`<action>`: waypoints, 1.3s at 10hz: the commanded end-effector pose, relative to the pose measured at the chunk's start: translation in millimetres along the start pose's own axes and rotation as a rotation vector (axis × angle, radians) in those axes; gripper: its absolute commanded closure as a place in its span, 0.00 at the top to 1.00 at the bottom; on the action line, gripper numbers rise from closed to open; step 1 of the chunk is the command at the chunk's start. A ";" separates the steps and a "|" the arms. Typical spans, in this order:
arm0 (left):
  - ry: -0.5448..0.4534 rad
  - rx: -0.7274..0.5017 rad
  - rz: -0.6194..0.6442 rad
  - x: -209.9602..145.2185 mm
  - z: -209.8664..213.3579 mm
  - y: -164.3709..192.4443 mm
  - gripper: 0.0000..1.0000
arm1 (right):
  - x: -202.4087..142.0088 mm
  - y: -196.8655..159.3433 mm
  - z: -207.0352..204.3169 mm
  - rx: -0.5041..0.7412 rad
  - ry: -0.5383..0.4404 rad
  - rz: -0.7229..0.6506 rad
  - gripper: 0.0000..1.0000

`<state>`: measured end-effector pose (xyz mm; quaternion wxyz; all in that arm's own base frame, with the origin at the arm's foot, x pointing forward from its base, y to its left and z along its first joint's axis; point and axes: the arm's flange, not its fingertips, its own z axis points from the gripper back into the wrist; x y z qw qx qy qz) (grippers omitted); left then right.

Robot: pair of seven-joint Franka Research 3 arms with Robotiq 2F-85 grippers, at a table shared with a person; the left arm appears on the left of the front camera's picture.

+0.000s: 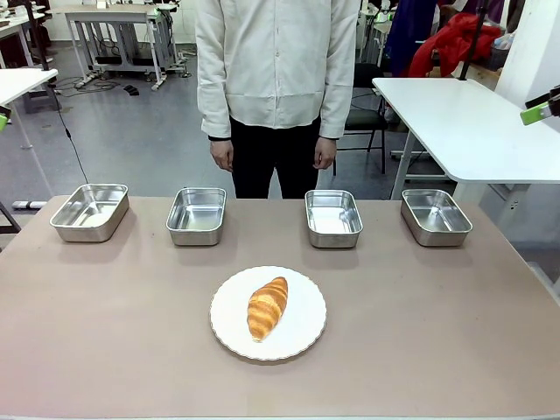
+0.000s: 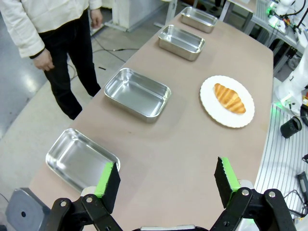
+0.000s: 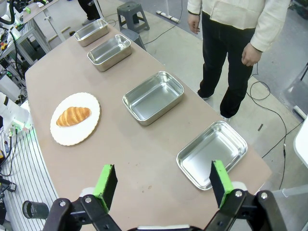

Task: Place the bread in the container.
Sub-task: Place the Butter Roll into the Airtight Container indicated by the human.

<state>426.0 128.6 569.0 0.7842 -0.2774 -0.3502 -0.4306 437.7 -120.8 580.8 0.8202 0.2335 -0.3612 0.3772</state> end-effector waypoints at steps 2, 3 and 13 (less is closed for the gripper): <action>-0.017 -0.008 -0.015 1.2 1.3 -3.0 1.00 | 0.7 -0.3 -1.7 0.005 -0.024 0.010 1.00; -0.017 -0.008 -0.015 1.2 1.3 -3.0 1.00 | 0.7 -0.3 -1.7 0.005 -0.024 0.010 1.00; -0.017 -0.008 -0.015 1.2 1.3 -3.0 1.00 | 0.7 -0.3 -1.7 0.005 -0.024 0.010 1.00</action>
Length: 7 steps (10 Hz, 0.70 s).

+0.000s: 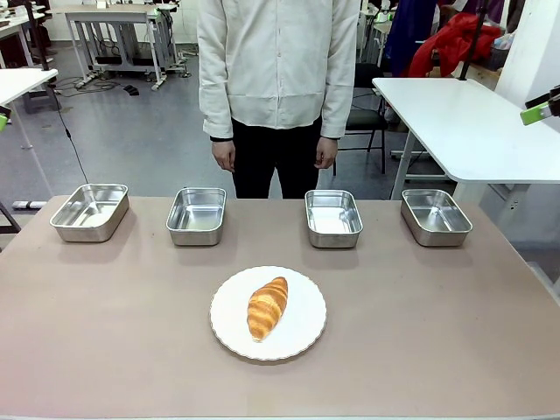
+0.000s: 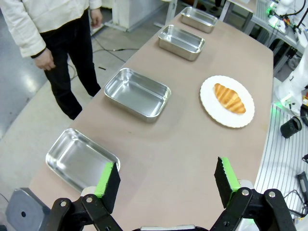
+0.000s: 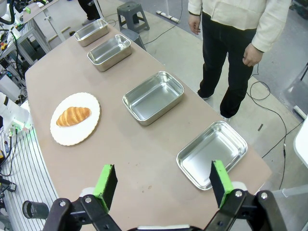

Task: Place the bread in the container.
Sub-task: Place the Butter Roll into the Airtight Container indicated by the human.

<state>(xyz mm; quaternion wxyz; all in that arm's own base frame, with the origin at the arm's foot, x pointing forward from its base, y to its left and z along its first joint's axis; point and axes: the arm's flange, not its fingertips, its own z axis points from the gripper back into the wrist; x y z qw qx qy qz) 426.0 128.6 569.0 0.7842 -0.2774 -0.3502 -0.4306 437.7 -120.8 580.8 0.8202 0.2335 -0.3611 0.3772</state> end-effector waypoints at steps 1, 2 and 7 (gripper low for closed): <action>-0.017 -0.008 -0.015 1.2 1.3 -3.0 1.00 | 0.7 -0.3 -1.7 0.005 -0.024 0.010 1.00; -0.017 -0.008 -0.015 1.2 1.3 -3.0 1.00 | 0.7 -0.3 -1.7 0.005 -0.024 0.010 1.00; -0.017 -0.008 -0.015 1.2 1.3 -3.0 1.00 | 0.7 -0.3 -1.7 0.005 -0.024 0.010 1.00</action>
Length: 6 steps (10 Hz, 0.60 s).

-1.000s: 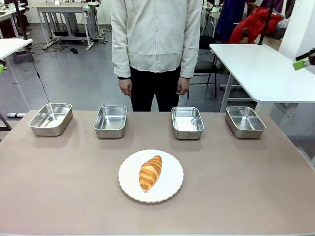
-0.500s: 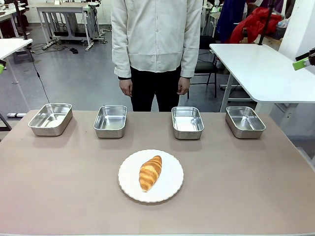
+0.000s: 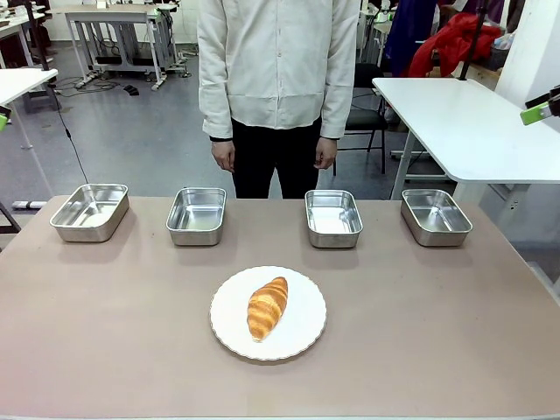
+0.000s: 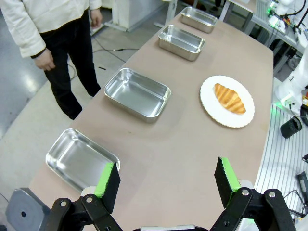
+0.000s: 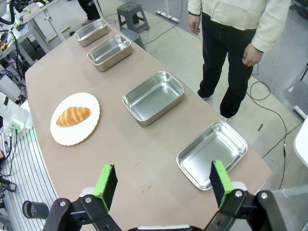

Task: Place the bread in the container.
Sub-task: Place the Butter Roll into the Airtight Container indicated by the human.

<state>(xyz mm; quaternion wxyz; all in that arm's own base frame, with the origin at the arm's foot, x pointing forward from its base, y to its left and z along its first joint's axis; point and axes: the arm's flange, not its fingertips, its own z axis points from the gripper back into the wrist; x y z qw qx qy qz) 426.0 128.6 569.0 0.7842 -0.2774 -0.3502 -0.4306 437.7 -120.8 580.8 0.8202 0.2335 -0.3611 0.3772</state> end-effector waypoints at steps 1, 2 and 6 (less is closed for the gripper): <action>-0.017 -0.008 -0.015 1.2 1.3 -3.0 1.00 | 0.7 -0.2 -1.7 0.005 -0.024 0.010 1.00; -0.017 -0.008 -0.015 1.2 1.3 -3.0 1.00 | 0.7 -0.2 -1.7 0.005 -0.024 0.010 1.00; -0.017 -0.008 -0.015 1.2 1.3 -3.0 1.00 | 0.7 -0.2 -1.7 0.005 -0.024 0.010 1.00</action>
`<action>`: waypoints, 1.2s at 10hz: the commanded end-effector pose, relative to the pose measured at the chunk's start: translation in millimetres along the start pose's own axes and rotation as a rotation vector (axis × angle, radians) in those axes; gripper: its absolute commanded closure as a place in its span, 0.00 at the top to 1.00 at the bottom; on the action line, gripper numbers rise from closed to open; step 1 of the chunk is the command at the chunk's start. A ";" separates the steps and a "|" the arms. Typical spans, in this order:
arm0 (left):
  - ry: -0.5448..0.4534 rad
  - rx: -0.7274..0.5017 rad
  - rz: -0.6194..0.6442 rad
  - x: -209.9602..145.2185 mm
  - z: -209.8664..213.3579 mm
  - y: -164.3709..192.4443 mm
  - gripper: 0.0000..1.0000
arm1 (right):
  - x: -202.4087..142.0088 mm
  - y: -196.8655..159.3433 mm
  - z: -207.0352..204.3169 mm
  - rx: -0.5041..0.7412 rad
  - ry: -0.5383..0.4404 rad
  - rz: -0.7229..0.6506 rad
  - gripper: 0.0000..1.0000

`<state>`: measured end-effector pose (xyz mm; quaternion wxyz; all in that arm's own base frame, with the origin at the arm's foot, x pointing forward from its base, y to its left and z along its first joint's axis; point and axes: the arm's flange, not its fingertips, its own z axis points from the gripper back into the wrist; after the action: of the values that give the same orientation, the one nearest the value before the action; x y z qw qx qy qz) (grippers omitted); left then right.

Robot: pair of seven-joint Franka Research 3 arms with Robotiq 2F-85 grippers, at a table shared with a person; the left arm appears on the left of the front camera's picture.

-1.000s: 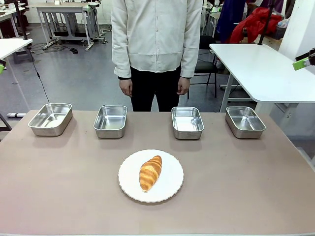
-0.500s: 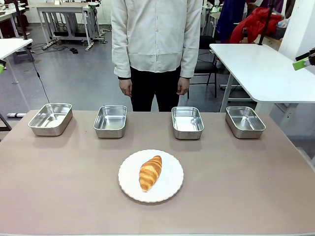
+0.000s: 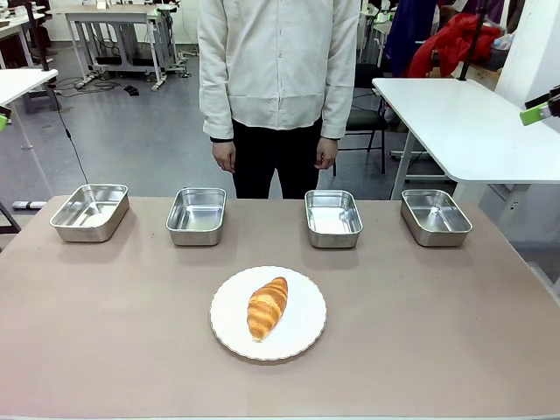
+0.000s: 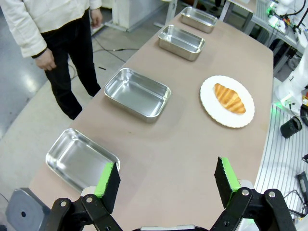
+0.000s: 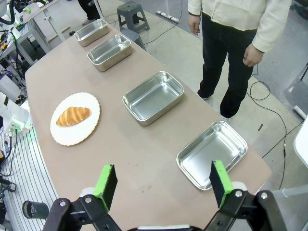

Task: Place the bread in the container.
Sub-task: Place the Butter Roll into the Airtight Container indicated by the human.

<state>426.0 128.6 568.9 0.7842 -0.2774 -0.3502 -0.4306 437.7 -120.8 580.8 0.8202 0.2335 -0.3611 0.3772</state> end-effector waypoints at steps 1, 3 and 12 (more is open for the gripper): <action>-0.017 -0.008 -0.015 1.2 1.3 -3.0 1.00 | 0.7 -0.2 -1.6 0.005 -0.024 0.010 1.00; -0.017 -0.008 -0.015 1.2 1.3 -3.0 1.00 | 0.7 -0.2 -1.6 0.005 -0.024 0.010 1.00; -0.017 -0.008 -0.015 1.2 1.3 -3.0 1.00 | 0.7 -0.2 -1.6 0.005 -0.024 0.010 1.00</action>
<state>426.0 128.6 569.0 0.7842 -0.2774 -0.3502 -0.4306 437.7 -120.8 580.8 0.8202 0.2335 -0.3611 0.3772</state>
